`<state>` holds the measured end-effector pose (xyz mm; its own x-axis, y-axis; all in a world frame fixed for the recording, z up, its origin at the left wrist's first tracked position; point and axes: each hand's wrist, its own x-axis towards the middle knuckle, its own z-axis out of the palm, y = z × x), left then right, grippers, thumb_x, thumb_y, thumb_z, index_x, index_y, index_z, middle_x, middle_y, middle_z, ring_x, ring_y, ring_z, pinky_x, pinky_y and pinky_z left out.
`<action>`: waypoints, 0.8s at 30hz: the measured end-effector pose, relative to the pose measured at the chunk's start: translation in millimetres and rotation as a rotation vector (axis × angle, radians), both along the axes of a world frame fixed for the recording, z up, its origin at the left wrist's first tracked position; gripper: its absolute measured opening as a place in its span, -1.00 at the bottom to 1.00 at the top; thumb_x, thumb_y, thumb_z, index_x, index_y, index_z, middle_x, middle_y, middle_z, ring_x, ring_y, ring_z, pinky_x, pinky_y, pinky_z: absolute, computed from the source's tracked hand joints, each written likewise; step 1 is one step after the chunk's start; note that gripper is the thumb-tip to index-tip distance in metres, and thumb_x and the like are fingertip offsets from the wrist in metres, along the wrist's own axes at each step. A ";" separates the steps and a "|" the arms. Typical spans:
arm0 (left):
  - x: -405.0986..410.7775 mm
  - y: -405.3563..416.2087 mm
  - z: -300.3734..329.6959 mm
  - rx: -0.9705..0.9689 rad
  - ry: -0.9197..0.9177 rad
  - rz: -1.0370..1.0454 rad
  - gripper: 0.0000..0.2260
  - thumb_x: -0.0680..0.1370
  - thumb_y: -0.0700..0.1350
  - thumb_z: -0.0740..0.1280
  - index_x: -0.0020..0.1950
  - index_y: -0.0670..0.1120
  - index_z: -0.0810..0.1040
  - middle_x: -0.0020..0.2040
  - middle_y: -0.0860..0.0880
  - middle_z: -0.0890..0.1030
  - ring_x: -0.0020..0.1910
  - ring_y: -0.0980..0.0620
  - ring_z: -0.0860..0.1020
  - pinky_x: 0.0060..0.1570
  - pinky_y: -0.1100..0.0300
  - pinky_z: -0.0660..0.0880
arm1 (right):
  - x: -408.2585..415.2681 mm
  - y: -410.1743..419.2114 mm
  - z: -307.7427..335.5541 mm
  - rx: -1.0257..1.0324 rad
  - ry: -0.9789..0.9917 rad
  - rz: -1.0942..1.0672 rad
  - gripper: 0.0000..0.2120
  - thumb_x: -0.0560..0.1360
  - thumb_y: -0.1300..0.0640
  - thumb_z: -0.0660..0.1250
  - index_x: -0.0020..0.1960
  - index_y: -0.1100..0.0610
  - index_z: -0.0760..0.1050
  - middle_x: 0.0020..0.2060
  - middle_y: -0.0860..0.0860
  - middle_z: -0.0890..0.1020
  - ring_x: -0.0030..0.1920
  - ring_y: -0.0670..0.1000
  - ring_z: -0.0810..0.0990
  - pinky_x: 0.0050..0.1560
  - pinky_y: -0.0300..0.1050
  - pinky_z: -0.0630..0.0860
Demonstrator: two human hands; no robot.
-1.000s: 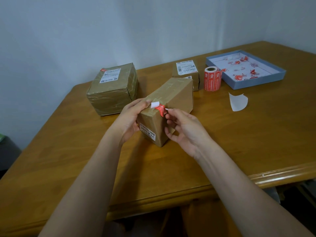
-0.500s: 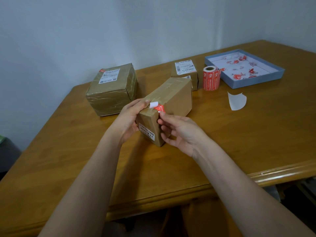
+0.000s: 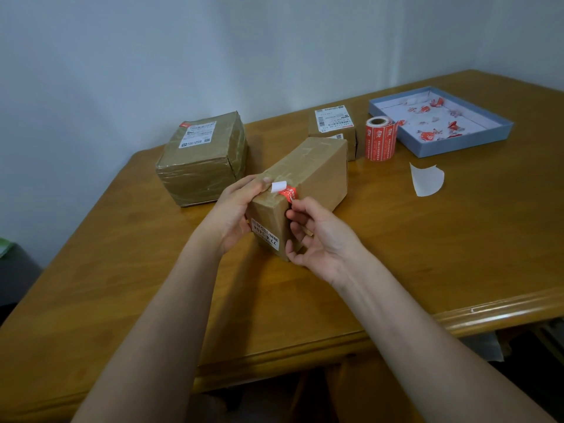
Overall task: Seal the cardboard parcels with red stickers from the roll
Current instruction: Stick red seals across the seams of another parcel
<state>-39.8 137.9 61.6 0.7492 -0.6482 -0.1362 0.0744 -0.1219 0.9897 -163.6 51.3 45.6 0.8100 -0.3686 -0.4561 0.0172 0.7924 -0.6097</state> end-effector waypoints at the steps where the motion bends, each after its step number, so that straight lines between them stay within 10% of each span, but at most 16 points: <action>1: -0.2 -0.3 -0.1 0.001 -0.002 -0.001 -0.87 0.56 -0.06 0.32 0.01 0.02 0.66 -0.01 -0.09 0.66 -0.01 -0.05 0.58 0.07 -0.03 0.48 | 0.2 0.9 -0.5 -0.004 -0.001 -0.010 -0.93 0.45 0.14 0.40 -0.08 0.08 0.55 -0.29 -0.07 0.61 -0.11 -0.07 0.46 -0.03 -0.06 0.40; 24: 0.2 -4.0 0.1 0.047 -0.046 0.005 -0.87 0.53 -0.04 0.32 0.00 0.05 0.66 -0.07 -0.05 0.67 -0.07 -0.03 0.57 -0.01 0.01 0.48 | 2.2 9.5 7.9 -0.035 0.021 -0.187 -0.94 0.42 0.21 0.35 -0.21 0.09 0.51 -0.37 -0.06 0.53 -0.24 -0.09 0.43 -0.02 -0.08 0.39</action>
